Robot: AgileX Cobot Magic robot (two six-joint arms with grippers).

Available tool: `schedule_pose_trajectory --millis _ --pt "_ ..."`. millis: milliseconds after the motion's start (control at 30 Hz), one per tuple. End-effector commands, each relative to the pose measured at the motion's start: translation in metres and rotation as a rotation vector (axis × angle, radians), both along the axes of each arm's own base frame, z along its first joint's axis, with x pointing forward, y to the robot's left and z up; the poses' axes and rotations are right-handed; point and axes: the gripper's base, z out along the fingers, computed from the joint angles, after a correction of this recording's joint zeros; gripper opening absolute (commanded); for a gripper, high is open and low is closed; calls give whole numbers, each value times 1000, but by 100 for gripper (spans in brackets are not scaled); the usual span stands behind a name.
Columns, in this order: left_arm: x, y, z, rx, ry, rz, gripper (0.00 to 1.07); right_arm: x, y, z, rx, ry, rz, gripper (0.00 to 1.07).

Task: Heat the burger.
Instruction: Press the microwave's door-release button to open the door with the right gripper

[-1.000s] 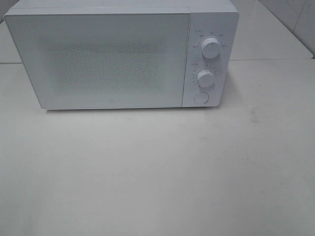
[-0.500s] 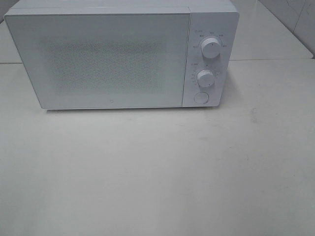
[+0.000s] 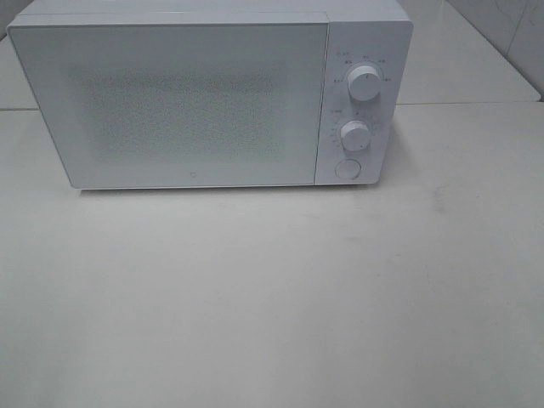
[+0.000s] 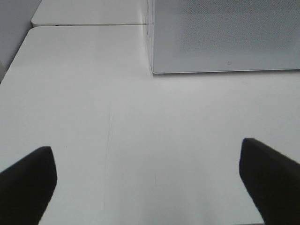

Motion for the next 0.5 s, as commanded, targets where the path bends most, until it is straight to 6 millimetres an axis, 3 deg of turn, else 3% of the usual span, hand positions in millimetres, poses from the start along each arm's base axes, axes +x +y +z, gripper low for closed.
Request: schedule_pose_trajectory --millis 33,333,500 --pt "-2 0 -1 -6 -15 5 98 -4 -1 -1 -7 -31 -1 76" --pt "-2 0 -1 -6 -15 5 98 -1 1 4 5 -15 9 76" --pt "-2 0 -1 -6 -15 5 98 15 3 17 1 0 10 76"
